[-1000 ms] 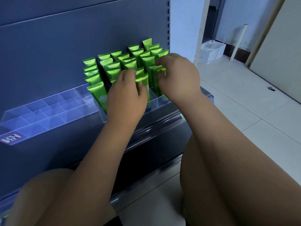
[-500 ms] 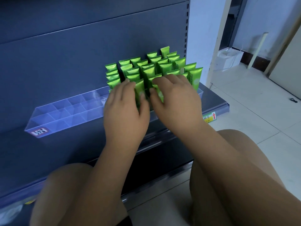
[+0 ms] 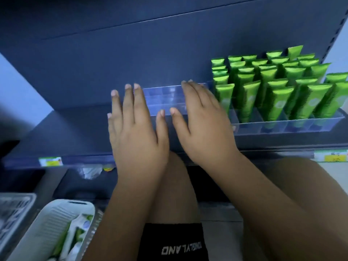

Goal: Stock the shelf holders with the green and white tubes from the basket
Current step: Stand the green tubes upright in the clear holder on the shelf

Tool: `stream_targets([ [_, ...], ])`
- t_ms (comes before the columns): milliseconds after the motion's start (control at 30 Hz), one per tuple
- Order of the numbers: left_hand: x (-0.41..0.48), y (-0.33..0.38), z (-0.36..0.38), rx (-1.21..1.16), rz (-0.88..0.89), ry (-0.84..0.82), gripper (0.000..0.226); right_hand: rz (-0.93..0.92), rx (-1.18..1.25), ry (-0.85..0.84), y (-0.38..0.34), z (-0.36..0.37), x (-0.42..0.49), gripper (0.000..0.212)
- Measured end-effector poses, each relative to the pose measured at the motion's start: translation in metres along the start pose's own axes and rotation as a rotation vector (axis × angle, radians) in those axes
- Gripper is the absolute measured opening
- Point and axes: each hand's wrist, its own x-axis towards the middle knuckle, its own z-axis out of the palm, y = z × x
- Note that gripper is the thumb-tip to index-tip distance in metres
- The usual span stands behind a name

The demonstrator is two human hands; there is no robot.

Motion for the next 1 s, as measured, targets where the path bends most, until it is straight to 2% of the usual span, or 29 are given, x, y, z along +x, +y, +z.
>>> stream_targets([
  [233,-0.069,-0.13,-0.083,0.278,-0.311,0.017,0.065,-0.226,0.089,-0.154,-0.141,0.066,-0.032,0.064],
  [367,-0.119,-0.201,-0.132,0.443,-0.49,0.01,0.067,-0.404,0.182,-0.345,-0.226,0.116,-0.07,0.066],
  [500,-0.175,-0.25,-0.159,0.551,-0.658,-0.027,0.067,-0.525,0.19,-0.53,-0.281,0.159,-0.106,0.067],
  [733,-0.243,-0.297,-0.147,0.548,-0.917,-0.134,0.067,-0.626,0.044,-0.87,-0.295,0.241,-0.171,0.061],
  [867,-0.277,-0.323,-0.116,0.435,-1.021,-0.246,0.063,-0.587,-0.058,-1.106,-0.286,0.284,-0.199,0.058],
  [1000,-0.299,-0.356,-0.078,0.332,-1.115,-0.317,0.064,-0.469,-0.08,-1.248,-0.289,0.32,-0.21,0.049],
])
